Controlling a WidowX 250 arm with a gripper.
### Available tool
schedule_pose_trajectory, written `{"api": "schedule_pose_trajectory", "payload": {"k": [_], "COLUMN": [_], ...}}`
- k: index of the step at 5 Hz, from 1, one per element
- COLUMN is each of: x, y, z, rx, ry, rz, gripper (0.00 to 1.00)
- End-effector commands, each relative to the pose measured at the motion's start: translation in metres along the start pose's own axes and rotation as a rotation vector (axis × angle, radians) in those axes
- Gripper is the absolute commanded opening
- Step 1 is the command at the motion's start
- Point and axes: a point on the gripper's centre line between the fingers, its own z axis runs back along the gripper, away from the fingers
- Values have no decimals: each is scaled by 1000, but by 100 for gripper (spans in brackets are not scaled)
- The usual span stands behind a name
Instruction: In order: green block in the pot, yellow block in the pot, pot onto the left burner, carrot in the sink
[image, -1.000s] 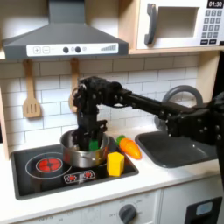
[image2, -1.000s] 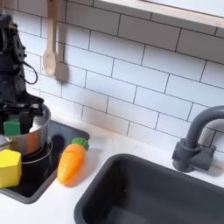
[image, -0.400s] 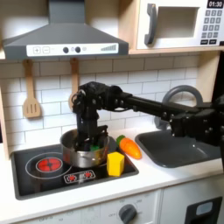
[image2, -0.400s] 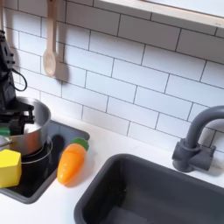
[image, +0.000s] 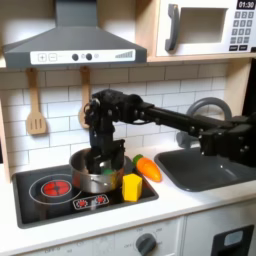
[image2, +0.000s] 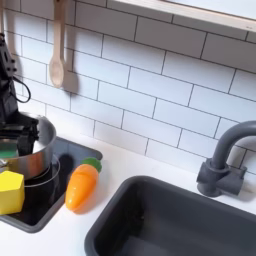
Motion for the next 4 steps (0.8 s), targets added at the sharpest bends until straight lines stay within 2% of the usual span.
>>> {"api": "schedule_pose_trajectory", "payload": {"k": [1, 2, 3, 4], "x": [-6, -18, -21, -26], "y": [-12, -11, -10, -18], "z": [29, 38, 51, 56], "rx": [-27, -33, -35, -25], "ry": [-87, -115, -143, -160], "rz": [-43, -49, -54, -83], "gripper": [100, 100, 100, 100]}}
